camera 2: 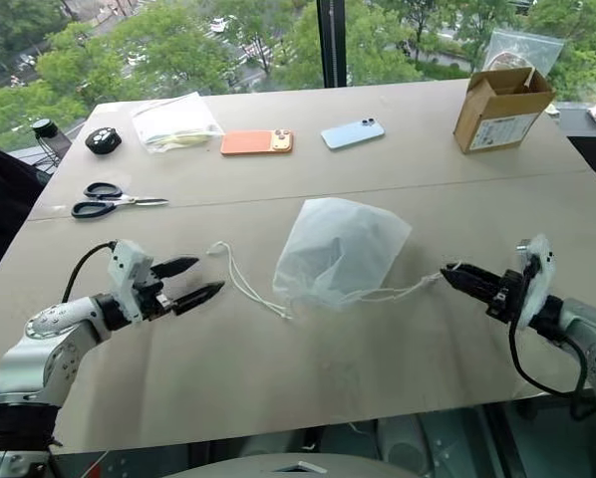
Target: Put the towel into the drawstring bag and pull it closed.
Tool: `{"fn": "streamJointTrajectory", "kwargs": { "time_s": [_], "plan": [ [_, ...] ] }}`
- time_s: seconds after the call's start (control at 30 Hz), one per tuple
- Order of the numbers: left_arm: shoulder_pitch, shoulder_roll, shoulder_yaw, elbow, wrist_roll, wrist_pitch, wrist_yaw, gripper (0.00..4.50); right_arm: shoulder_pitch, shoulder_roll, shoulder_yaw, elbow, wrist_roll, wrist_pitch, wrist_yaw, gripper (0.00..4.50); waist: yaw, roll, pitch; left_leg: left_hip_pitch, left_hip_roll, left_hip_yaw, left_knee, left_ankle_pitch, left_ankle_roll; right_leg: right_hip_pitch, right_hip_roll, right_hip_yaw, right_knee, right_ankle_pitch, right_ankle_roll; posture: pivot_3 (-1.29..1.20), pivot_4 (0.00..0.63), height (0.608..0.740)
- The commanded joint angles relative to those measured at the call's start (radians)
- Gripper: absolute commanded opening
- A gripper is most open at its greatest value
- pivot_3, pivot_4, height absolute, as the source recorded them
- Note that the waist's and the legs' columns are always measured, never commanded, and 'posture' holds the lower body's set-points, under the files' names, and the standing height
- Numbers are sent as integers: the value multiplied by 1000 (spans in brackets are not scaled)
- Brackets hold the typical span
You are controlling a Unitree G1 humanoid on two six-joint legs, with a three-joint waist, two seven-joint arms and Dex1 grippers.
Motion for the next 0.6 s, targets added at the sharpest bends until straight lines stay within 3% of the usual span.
{"fn": "streamJointTrajectory", "kwargs": {
  "time_s": [0.03,0.2,0.33,0.47,0.6],
  "plan": [
    [41,36,47,-73,-4,-2,-43,4418,0,-42,1,66,-120,-135,147,1042,3,0,0,0,0,0,0,0,0,0,-1,0,0,0,0,0,150,740],
    [84,34,67,-87,48,-38,-17,4418,-65,-69,12,264,-275,-349,276,1042,14,0,0,0,1,1,0,0,0,0,-4,0,0,0,0,0,150,740],
    [114,22,67,-111,69,-58,-15,4418,-63,-97,36,261,-316,-367,360,1042,20,0,1,0,1,1,0,0,0,0,-4,0,0,0,0,0,150,740],
    [111,12,73,-105,89,-82,-1,4418,-174,-137,97,515,-597,-668,203,1042,22,0,1,0,1,3,0,0,0,0,-4,0,-2,0,0,0,150,740],
    [111,11,81,-97,96,-96,-1,4418,-292,-90,31,594,-490,-635,223,1042,21,-3,3,4,1,5,0,0,0,4,-5,0,-2,0,-1,0,150,740]
  ]
}}
